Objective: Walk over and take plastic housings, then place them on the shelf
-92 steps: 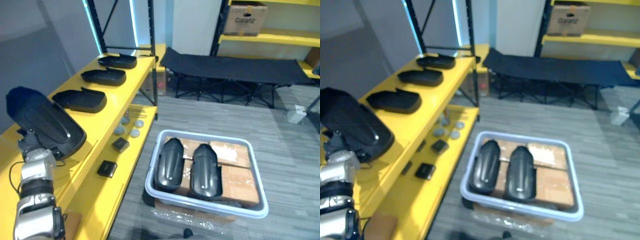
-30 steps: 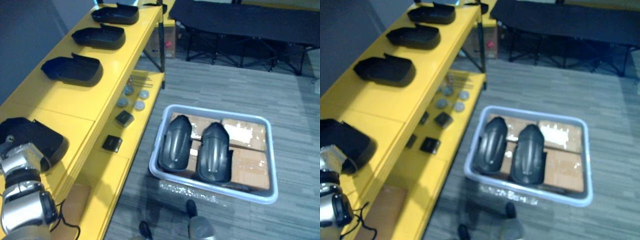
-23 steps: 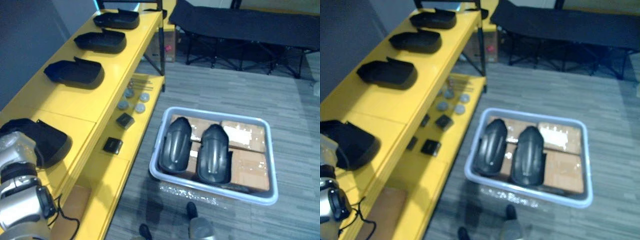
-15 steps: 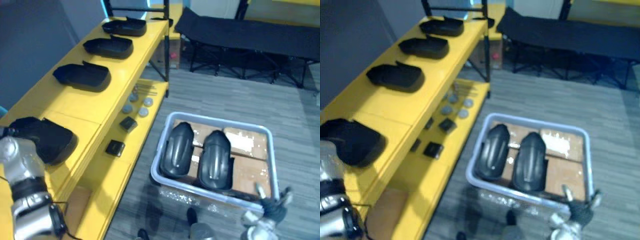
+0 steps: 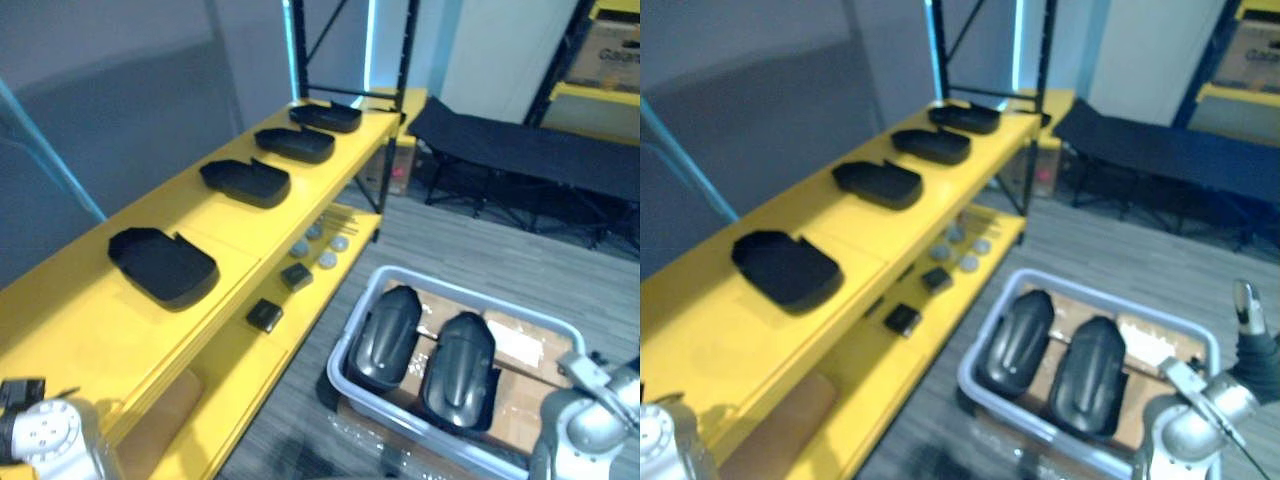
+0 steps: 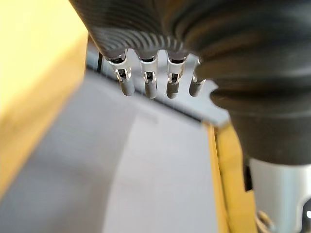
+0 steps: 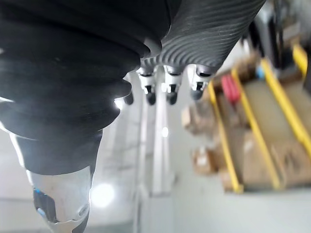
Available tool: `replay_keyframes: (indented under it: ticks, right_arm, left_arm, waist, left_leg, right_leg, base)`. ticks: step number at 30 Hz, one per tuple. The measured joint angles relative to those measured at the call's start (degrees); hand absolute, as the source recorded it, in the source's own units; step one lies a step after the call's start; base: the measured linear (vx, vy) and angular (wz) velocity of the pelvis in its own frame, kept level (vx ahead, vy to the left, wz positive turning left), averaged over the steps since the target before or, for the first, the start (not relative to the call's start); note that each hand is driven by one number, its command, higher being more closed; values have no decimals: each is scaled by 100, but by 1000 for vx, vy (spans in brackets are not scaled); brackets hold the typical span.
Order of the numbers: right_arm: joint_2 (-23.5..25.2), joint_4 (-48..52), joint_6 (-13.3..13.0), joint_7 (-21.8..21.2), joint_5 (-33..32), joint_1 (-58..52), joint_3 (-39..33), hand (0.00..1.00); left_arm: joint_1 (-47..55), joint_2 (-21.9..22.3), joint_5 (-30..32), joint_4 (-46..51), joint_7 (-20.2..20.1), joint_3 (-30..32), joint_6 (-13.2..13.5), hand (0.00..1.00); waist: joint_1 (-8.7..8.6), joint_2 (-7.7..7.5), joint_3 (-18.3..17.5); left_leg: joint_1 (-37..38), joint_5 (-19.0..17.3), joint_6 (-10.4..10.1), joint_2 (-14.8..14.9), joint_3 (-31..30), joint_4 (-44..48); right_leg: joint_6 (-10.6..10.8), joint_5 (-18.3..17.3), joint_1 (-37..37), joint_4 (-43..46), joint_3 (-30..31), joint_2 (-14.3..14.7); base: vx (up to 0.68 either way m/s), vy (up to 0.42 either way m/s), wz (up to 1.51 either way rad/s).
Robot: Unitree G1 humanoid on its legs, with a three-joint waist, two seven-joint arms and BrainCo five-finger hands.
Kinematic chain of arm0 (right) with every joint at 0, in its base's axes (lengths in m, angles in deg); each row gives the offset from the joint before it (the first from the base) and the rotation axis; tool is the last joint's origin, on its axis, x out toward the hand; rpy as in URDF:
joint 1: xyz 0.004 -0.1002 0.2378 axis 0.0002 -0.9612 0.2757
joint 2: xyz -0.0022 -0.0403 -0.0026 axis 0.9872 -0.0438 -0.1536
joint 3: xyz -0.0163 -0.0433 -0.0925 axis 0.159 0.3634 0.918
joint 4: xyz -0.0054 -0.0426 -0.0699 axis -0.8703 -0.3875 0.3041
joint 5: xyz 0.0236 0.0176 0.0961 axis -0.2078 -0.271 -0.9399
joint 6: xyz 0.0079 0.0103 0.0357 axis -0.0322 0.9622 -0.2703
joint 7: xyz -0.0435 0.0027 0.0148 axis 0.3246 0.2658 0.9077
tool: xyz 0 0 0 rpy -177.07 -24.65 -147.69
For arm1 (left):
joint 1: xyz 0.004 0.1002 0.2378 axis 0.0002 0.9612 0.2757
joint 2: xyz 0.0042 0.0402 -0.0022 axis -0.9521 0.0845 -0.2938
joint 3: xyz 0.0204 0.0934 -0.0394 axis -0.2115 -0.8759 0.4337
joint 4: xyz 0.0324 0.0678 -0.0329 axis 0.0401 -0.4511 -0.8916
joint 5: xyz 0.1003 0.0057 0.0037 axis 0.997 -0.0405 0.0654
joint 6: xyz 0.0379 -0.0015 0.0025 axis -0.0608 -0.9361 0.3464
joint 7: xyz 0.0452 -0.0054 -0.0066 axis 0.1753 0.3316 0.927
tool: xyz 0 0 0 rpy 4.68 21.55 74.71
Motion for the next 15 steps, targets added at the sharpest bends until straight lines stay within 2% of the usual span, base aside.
replay_keyframes:
  ticks: [1, 3, 6, 8, 10, 11, 13, 14, 15]
  right_arm:
    - [-11, -16, 3, -117, -106, 94, 166, 0]
    - [-83, -136, 40, -282, -159, 276, 447, 0]
    - [-218, -488, 286, -648, -280, 660, 860, 0]
    - [-253, -803, 624, -938, -393, 896, 1027, 0]
    - [-303, -935, 809, -1104, -449, 975, 1111, 0]
    - [-361, -980, 950, -1256, -557, 1016, 1164, 0]
    - [-388, -997, 1026, -1419, -609, 1035, 1161, 0]
    - [-420, -1086, 1060, -1545, -656, 1079, 1163, 0]
    - [-425, -1163, 1063, -1629, -672, 1092, 1163, 0]
  left_arm:
    - [75, 43, -1, -112, 53, 130, -15, 0]
    - [163, 46, -25, -416, 16, 296, -144, 0]
    - [459, 46, -190, -1261, -680, 404, -349, 0]
    - [724, 50, -540, -1981, -1912, 325, -549, 0]
    - [956, 64, -629, -2521, -2775, 39, -683, 0]
    - [1228, 78, -468, -2596, -3410, -123, -531, 0]
    - [1447, 10, -477, -2769, -4078, -210, -492, 0]
    - [1578, -100, -513, -3141, -4702, -255, -336, 0]
    - [1604, -166, -525, -3384, -5014, -255, -248, 0]
  waist:
    - [82, -9, -6]
    - [129, -43, -23]
    - [255, -91, -79]
    - [355, -151, -67]
    - [422, -169, -63]
    - [448, -185, -53]
    - [447, -156, -28]
    - [466, -23, -18]
    - [467, 44, -16]
  left_leg:
    - [-57, 31, -6, -7, -88, -6]
    - [-130, 111, -6, -29, -270, -13]
    - [-270, 157, -12, -42, -496, -9]
    - [-278, 179, -13, -64, -635, 13]
    - [-284, 177, -14, -86, -680, 13]
    - [-317, 174, -9, -132, -750, 11]
    - [-352, 180, 9, -185, -811, -8]
    - [-340, 177, 46, -238, -804, -16]
    - [-331, 175, 54, -269, -795, -17]
  right_leg:
    - [-4, -2, 3, 12, -109, -3]
    - [7, 6, 34, 14, -282, -12]
    - [7, 9, 37, 16, -516, -20]
    - [4, 5, 92, 16, -620, -33]
    - [7, -8, 139, 17, -716, -65]
    - [53, -43, 165, 18, -762, -122]
    - [92, -74, 169, 62, -862, -188]
    - [110, -87, 163, 111, -870, -222]
    - [116, -84, 165, 116, -868, -253]
  base:
    - [-37, -33, 48]
    - [-25, -39, 48]
    - [18, -32, 39]
    - [64, -6, 34]
    - [50, 15, 22]
    - [43, 40, 30]
    - [26, 39, 26]
    - [5, 34, 8]
    - [2, 32, 1]
